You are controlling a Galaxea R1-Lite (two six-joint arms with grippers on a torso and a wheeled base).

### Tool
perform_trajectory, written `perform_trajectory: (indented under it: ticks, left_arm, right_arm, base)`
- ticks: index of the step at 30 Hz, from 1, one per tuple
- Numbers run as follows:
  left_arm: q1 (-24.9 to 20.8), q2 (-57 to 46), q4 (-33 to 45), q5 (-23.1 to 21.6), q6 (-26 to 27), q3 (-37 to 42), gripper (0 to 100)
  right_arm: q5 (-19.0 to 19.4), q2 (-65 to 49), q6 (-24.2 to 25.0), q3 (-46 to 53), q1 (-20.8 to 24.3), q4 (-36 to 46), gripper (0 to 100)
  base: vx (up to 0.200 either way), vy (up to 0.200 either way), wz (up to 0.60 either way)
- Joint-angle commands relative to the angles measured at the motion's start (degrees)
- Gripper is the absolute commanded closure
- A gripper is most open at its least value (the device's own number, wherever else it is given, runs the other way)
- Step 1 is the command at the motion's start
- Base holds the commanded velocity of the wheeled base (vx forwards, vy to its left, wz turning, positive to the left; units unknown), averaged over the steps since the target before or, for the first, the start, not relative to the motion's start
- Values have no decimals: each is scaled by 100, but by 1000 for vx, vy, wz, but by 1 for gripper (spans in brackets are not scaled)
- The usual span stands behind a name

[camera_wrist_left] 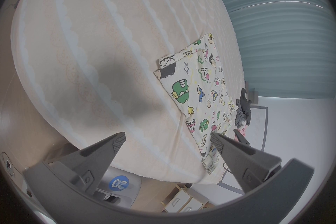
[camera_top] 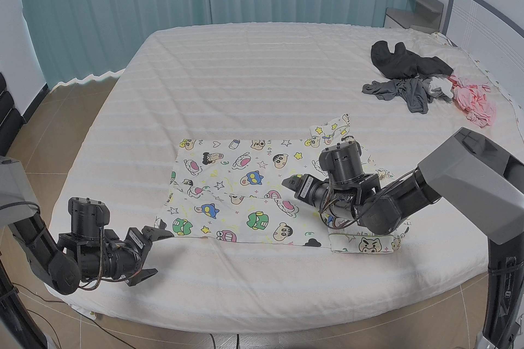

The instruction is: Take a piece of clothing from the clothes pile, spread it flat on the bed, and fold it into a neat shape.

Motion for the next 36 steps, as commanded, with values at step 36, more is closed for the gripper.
perform_trajectory:
  ticks: [36]
  left_arm:
    - [-10, 18, -9, -18, -2, 9, 0]
  right_arm:
    - [3668, -886, -2648, 3483, -3249, -2035, 0]
  base:
    - [0, 0, 0]
